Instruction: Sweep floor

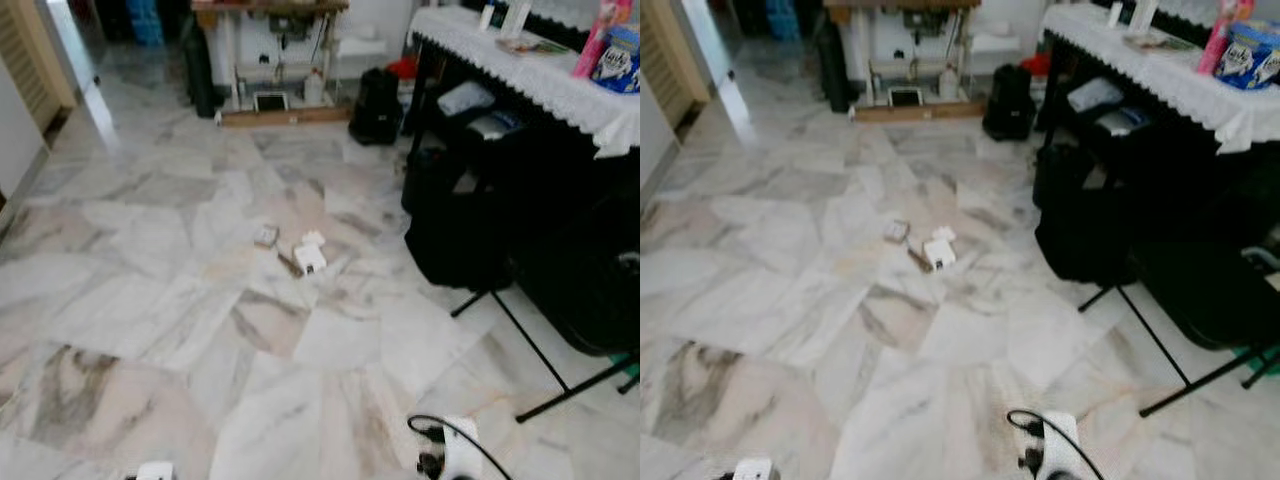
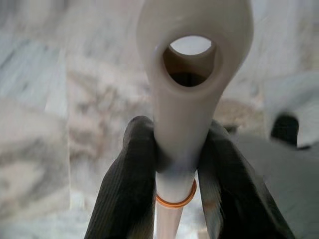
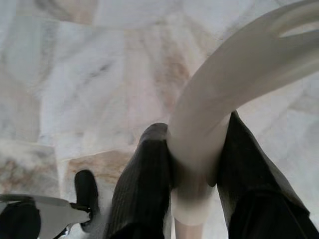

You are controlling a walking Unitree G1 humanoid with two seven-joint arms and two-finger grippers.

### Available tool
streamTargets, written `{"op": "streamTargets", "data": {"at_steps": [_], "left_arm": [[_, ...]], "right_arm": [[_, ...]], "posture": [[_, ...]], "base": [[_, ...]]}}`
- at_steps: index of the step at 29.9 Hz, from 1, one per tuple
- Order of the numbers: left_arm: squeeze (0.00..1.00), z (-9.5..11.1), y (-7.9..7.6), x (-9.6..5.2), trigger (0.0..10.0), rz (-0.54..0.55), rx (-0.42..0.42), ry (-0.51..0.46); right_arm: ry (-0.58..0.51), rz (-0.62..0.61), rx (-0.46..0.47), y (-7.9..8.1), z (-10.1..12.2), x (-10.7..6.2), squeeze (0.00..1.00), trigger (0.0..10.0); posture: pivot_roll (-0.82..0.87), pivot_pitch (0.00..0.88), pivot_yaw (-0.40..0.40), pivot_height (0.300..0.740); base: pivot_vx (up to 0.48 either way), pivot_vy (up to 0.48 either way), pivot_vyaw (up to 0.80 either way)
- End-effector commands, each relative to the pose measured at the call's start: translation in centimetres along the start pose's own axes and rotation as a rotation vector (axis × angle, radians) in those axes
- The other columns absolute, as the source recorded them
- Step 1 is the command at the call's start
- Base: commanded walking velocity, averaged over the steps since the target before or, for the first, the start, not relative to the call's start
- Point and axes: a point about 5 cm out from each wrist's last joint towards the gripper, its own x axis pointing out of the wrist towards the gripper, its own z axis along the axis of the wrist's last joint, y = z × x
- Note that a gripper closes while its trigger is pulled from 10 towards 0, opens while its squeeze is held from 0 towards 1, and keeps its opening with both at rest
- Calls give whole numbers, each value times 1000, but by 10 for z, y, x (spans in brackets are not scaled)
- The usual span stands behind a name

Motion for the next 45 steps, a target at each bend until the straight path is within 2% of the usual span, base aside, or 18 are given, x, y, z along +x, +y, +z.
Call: {"op": "streamTargets", "data": {"at_steps": [1, 7, 14, 21, 26, 32, 34, 38, 45], "left_arm": [[0, 3, -2, 1, 10000, -8, -4, -13], [0, 2, 4, 0, 10000, 5, -14, -9], [0, 2, 28, -4, 10000, 30, -24, -6], [0, 1, 35, -5, 10000, 38, -29, -5], [0, 1, 36, -6, 10000, 37, -31, -5], [0, 3, 22, -3, 10000, 24, -26, -4], [0, 4, 5, 0, 10000, 9, -21, -5], [0, 5, -11, 2, 10000, -7, -20, -7], [0, 16, -21, 5, 10000, -12, -21, -19]], "right_arm": [[-6, -5, 29, -3, 0, -1, 0, 10000], [-18, -1, 22, -4, 4, 0, 0, 10000], [-24, 1, 16, -7, 8, 0, 0, 10000], [-2, -21, 22, -21, 5, -3, 0, 10000], [8, -28, 26, -24, 3, -4, 0, 10000], [14, -25, 22, -25, 2, -4, 0, 10000], [20, -28, 26, -25, -1, -5, 0, 10000], [23, -30, 26, -27, -2, -5, 0, 10000], [27, -32, 17, -31, -3, -6, 0, 10000]], "posture": [[-51, 0, -33, 740], [-46, 0, -38, 740], [-46, 0, -42, 740], [-44, 0, -44, 740], [-43, 0, -45, 740], [-46, 0, -42, 740], [-46, 0, -41, 740], [-45, 0, -41, 740], [-46, 0, -41, 740]], "base": [[360, 0, 0], [359, 0, 0], [363, 0, 0], [364, 0, 0], [365, 0, 0], [365, 0, 0], [364, 0, 0], [366, 0, 0], [365, 0, 0]]}}
